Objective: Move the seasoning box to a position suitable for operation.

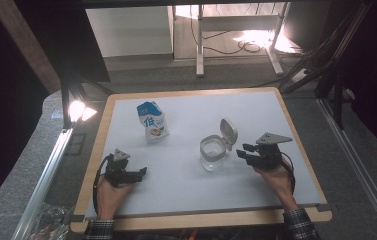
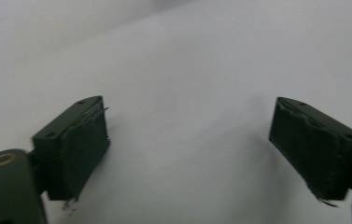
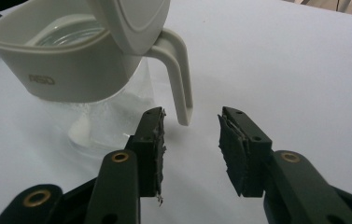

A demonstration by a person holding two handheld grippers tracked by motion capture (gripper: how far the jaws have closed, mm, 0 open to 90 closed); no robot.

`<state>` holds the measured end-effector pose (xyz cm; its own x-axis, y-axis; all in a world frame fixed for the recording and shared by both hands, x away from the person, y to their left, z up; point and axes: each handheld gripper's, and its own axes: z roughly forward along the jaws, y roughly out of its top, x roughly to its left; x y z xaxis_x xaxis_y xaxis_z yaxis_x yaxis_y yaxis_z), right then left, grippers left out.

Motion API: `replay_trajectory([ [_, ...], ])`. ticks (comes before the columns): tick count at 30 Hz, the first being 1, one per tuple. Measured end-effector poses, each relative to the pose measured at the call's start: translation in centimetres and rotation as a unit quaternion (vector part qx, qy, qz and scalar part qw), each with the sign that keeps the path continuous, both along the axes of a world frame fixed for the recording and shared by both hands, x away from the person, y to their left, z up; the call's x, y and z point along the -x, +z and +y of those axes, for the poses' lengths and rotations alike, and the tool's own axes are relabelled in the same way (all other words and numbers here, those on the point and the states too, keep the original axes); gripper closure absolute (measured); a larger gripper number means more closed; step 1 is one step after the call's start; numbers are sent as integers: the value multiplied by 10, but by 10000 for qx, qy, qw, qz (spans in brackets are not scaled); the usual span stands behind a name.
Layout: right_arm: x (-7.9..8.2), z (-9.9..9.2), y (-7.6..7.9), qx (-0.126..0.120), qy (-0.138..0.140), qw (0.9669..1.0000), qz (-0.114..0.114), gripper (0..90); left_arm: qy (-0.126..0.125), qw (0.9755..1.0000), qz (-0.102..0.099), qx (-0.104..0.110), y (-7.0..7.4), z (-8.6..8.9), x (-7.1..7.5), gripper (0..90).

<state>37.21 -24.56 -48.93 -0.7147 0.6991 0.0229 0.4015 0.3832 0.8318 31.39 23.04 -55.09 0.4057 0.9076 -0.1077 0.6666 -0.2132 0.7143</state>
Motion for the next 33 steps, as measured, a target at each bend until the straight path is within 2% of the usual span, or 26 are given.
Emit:
replay_trajectory([
  [6,4,-1,-3,6,3,10000,12,549,-169,9998,-56,-86,7,-3,-4,138],
  [9,7,-1,-5,14,29,10000,16,524,-262,9996,-80,24,12,-3,-8,137],
  [14,9,-2,-12,43,51,10000,60,498,-361,9993,-97,30,20,-4,-14,154],
  [19,11,-3,-18,50,45,9999,114,476,-433,9990,-129,20,31,-4,-22,208],
  [22,12,-3,-22,68,43,9999,135,464,-439,9988,-175,99,39,-3,-28,249],
  [30,15,-3,-28,215,69,9997,129,436,-526,9977,-382,186,55,1,-45,380],
  [33,16,-4,-29,235,62,9996,114,430,-518,9975,-369,319,59,5,-54,422],
])
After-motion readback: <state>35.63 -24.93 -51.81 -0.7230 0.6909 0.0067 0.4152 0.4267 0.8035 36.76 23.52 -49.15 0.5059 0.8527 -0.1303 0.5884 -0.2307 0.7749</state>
